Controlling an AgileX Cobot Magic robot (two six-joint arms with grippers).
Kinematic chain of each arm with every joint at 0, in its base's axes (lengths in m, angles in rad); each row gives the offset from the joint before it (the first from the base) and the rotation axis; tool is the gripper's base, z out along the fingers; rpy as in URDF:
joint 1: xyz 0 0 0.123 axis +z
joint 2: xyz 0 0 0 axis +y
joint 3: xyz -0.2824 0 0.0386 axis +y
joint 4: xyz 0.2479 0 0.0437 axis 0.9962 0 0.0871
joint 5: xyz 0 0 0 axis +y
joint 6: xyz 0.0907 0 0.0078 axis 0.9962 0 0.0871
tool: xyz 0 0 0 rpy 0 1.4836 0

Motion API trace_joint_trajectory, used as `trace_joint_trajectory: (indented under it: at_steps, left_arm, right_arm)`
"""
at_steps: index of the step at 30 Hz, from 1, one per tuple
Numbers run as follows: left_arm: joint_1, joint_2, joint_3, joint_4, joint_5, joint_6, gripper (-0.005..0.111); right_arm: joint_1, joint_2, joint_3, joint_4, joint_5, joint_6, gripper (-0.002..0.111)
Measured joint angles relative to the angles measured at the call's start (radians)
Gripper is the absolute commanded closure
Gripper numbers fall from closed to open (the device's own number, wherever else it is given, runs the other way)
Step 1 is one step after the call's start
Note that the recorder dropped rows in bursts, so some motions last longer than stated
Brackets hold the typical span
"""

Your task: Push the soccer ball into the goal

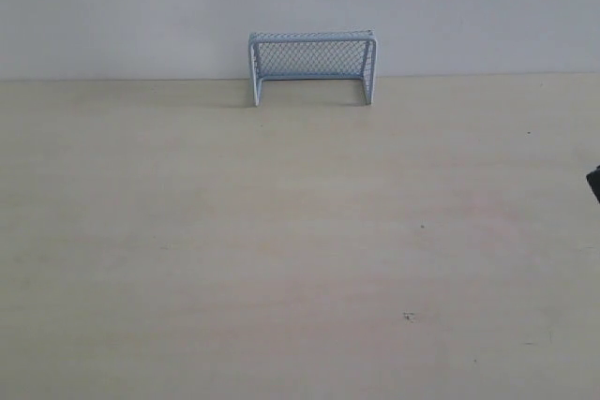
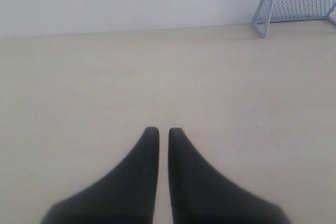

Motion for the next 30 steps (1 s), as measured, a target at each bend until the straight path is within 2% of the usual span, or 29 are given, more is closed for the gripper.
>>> trace_joint_trajectory:
  at_steps: [20, 30]
  left_arm:
    - [0.0, 0.0, 0.0, 0.0, 0.0, 0.0, 0.1]
    - [0.0, 0.0, 0.0, 0.0, 0.0, 0.0, 0.1]
  right_arm:
    - [0.0, -0.192, 0.202, 0.0, -0.168, 0.152, 0.108]
    - [0.0, -0.199, 0.213, 0.0, -0.219, 0.157, 0.108]
